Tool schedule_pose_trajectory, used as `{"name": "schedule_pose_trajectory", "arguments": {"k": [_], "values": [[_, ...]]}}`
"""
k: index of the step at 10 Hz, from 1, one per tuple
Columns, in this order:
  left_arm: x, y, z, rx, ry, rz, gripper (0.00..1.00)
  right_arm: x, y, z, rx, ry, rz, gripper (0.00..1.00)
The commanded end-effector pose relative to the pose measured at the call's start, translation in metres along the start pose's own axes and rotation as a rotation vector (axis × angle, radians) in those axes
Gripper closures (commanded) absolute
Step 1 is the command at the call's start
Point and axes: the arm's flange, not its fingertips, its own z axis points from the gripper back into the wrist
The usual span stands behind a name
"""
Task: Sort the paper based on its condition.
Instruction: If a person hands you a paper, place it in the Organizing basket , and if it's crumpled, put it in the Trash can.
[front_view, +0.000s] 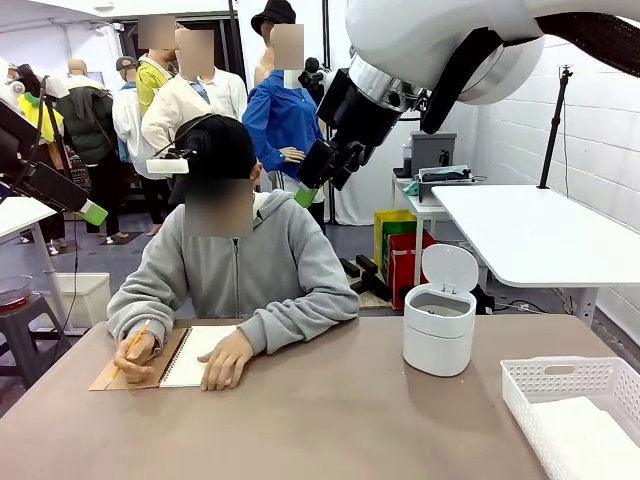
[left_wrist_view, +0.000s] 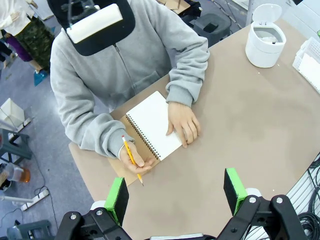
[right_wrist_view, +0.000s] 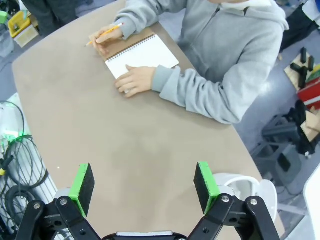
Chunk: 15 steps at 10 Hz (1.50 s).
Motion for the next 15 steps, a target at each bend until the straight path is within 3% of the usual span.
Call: {"name": "schedule_pose_trajectory", "arguments": {"k": [1, 15], "values": [[0.0004, 0.0002, 0.0002, 0.001, -0.003, 0.000, 0.00, -0.0009, 0.0006, 0.0004, 0.004, -0.003, -0.004, 0.00], [0.0004, 0.0002, 0.0002, 0.001, -0.003, 0.000, 0.00, -0.0009, 0.0006, 0.0004, 0.004, -0.003, -0.004, 0.00]]}}
